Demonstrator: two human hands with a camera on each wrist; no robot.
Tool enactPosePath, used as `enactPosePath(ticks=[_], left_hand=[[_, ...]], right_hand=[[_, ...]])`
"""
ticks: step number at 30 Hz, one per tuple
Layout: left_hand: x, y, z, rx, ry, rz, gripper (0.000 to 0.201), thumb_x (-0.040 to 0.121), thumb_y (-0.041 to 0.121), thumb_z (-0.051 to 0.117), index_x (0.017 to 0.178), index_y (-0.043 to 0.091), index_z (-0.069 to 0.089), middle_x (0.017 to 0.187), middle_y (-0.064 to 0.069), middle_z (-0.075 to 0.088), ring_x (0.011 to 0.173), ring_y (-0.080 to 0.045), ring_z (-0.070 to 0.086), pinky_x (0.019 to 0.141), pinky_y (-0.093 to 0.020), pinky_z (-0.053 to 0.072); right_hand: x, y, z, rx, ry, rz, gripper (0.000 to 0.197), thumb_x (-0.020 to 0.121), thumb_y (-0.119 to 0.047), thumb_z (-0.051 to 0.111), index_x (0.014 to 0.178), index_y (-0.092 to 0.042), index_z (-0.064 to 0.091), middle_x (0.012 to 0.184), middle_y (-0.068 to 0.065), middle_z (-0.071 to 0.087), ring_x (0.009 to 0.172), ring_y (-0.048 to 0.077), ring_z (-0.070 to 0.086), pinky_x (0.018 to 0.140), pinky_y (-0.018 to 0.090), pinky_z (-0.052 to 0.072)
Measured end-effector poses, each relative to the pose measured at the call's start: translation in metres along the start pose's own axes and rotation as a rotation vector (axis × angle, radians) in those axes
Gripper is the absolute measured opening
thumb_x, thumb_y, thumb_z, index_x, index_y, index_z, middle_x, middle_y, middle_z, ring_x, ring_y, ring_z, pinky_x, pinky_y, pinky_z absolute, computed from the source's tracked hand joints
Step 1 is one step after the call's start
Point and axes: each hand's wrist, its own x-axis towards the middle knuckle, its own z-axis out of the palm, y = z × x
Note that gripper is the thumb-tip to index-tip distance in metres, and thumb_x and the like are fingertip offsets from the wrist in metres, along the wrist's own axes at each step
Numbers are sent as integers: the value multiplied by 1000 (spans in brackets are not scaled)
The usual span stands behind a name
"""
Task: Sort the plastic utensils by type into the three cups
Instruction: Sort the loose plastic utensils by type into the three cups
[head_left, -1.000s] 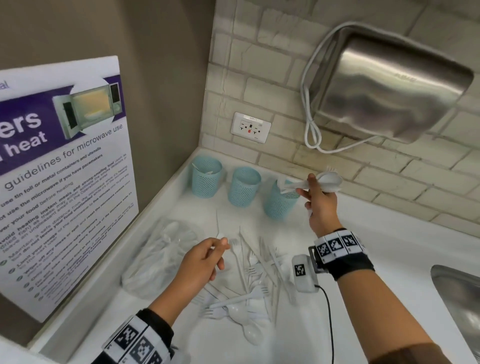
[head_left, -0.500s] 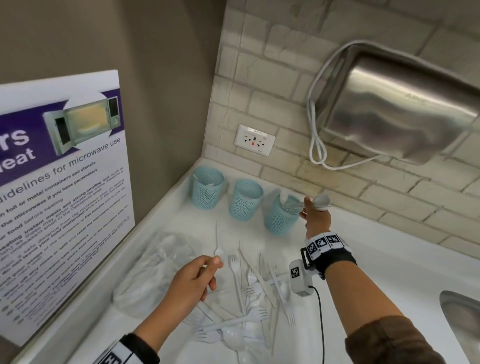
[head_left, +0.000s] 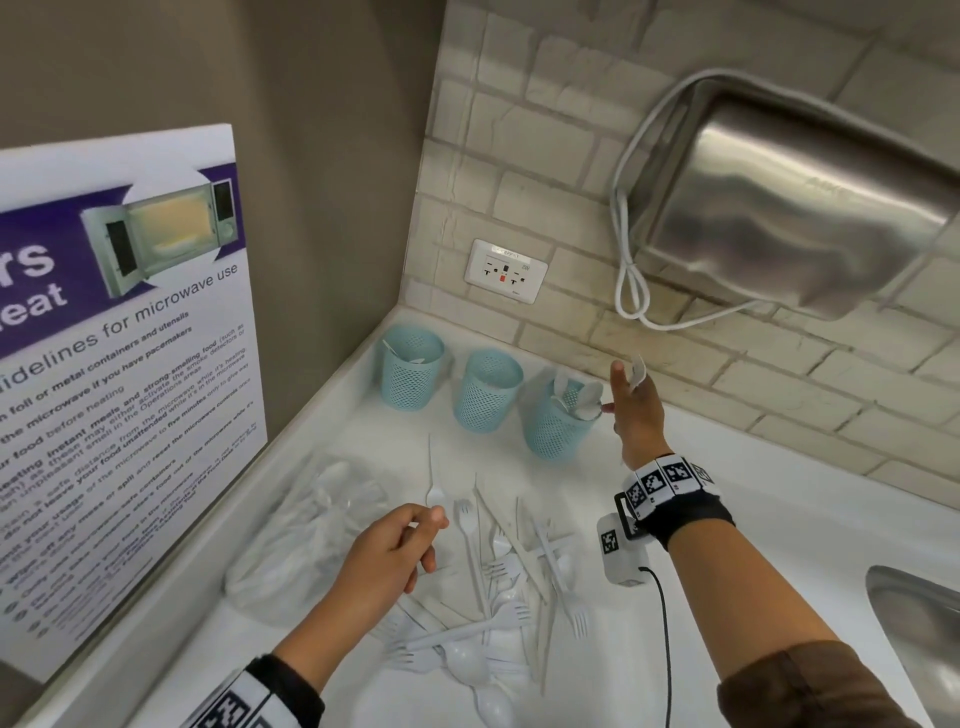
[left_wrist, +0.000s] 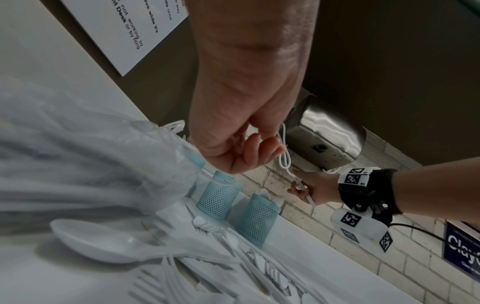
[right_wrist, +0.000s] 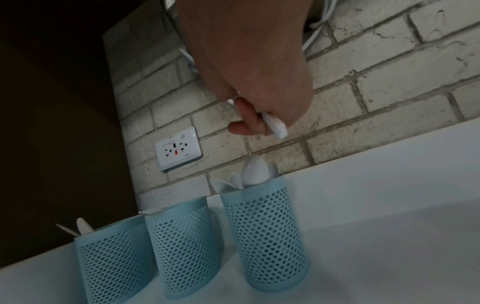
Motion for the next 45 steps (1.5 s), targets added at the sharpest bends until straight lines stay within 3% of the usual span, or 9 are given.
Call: enactPosePath(ticks=[4, 9, 15, 18, 22, 26, 34, 40, 45], left_hand=[[0, 1, -1, -7, 6, 6, 22, 95, 33, 51, 93, 17, 67, 56, 3, 58, 41, -8, 42, 43, -14, 34], [-2, 2, -1, -13, -3, 5, 22, 95, 32, 51, 93, 16, 67, 57, 2, 58, 40, -7, 41, 43, -13, 34], [-2, 1, -3, -11, 3, -2, 22, 95, 32, 51, 93, 17, 66, 59, 2, 58, 40, -6, 41, 42, -13, 34], [-3, 0, -4, -4, 9, 0, 21, 95, 33, 50, 93, 18, 66, 58, 3, 58, 40, -6, 42, 43, -13, 34], [-3, -1, -4, 5, 9, 0, 22, 96, 34, 50, 94, 19, 66, 59, 3, 59, 42, -6, 43, 44, -13, 35], [-3, -2, -5, 9, 10, -9, 23, 95, 35, 49, 93, 19, 66, 58, 3, 59, 43, -6, 44, 45, -13, 36], [-1, -3, -8, 68, -16, -28, 19, 95, 33, 51, 94, 21, 65, 63, 4, 61, 44, -5, 45, 46, -12, 37], [-5, -11, -24, 481, -254, -44, 22, 89, 42, 59, 107, 29, 59, 88, 6, 64, 67, -2, 55, 63, -14, 44], [-19, -13, -35, 953, -539, -66, 56, 80, 47, 68, 129, 33, 46, 109, 8, 49, 101, -8, 52, 89, -23, 45]], right_hand=[[-9, -4, 6, 82, 19, -72, 51, 90, -64, 32, 127, -36, 53, 128, -1, 60, 96, 16, 54, 84, 31, 43], [-29, -20, 22, 137, -169, -96, 27, 101, -31, 42, 93, -23, 67, 101, 1, 63, 83, 13, 57, 68, 22, 42], [-37, -40, 44, 183, -226, -84, 23, 95, -38, 54, 113, -32, 67, 99, -18, 64, 101, 2, 55, 96, 31, 40], [-35, -42, 54, 182, -172, -134, 20, 99, -32, 48, 108, -26, 65, 92, -3, 68, 87, 5, 57, 94, 32, 40], [-40, -37, 64, 118, -152, -163, 28, 102, -27, 42, 123, -24, 59, 89, -3, 66, 86, 5, 57, 82, 20, 41], [-38, -25, 77, 87, -225, -65, 37, 101, -19, 44, 137, -17, 49, 100, -2, 65, 106, 14, 55, 98, 24, 35], [-49, -21, 67, 58, -362, 8, 42, 96, -15, 50, 138, -19, 46, 109, -2, 65, 104, 15, 58, 100, 33, 43], [-99, -17, 37, -161, -518, -88, 36, 95, -15, 53, 131, -18, 51, 100, 3, 62, 77, 10, 61, 71, 24, 46], [-134, 18, 12, -631, -778, -9, 62, 93, -44, 55, 146, -26, 30, 132, 6, 49, 116, 20, 53, 89, 30, 47]])
